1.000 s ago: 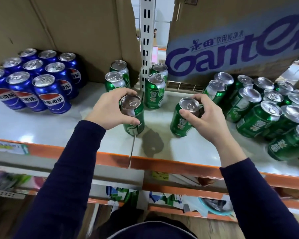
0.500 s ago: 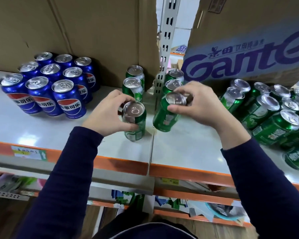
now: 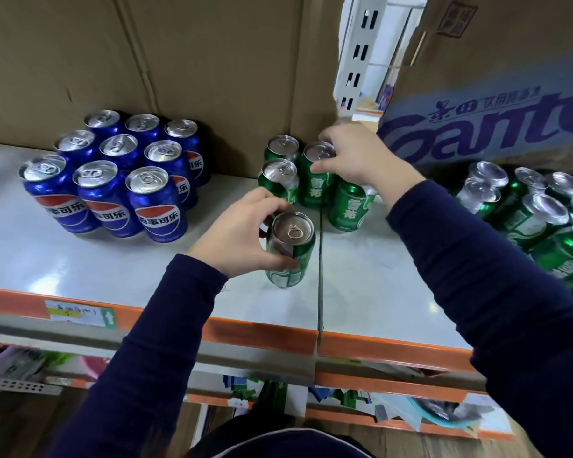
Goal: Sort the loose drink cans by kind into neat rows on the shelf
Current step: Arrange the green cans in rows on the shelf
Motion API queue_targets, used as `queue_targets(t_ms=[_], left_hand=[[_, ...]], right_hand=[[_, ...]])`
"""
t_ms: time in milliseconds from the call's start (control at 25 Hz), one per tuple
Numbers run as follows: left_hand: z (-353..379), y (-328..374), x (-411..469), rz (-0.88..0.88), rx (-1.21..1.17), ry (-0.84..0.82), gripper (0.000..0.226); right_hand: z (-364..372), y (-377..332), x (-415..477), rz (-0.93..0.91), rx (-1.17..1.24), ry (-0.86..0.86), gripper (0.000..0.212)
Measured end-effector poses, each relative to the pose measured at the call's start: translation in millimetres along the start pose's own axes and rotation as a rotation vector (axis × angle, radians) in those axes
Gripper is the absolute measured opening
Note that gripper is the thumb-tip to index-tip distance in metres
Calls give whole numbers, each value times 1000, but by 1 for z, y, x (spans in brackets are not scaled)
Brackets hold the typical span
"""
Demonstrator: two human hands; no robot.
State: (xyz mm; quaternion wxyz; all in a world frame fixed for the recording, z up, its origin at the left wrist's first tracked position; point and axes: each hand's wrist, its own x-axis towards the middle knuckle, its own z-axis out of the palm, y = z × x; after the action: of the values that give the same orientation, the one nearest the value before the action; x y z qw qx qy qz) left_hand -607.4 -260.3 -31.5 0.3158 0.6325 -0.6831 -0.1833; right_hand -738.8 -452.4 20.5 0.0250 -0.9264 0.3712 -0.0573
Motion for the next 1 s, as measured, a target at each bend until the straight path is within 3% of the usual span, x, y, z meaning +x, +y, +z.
queue_targets(t_ms=[120, 320, 400, 480, 560, 800, 1000], left_hand=[[0, 2, 1, 11, 20, 5, 69], [-3, 11, 13, 45, 118, 9, 66], [-4, 14, 23, 71, 148, 28, 70], [-3, 16, 39, 79, 142, 88, 72], [0, 18, 58, 63, 167, 132, 72], [9, 6, 94, 2, 375, 56, 72], [12, 3, 93, -19, 369, 61, 71]], right_hand=[[12, -1, 3, 34, -7, 43, 52], [15, 6, -9, 23, -14, 122, 43], [18, 12, -34, 33, 147, 265, 43], [27, 16, -72, 37, 285, 534, 32], [44, 21, -111, 72, 363, 678, 21], [103, 31, -171, 183, 399, 359, 19], [116, 31, -177, 190, 389, 276, 18]])
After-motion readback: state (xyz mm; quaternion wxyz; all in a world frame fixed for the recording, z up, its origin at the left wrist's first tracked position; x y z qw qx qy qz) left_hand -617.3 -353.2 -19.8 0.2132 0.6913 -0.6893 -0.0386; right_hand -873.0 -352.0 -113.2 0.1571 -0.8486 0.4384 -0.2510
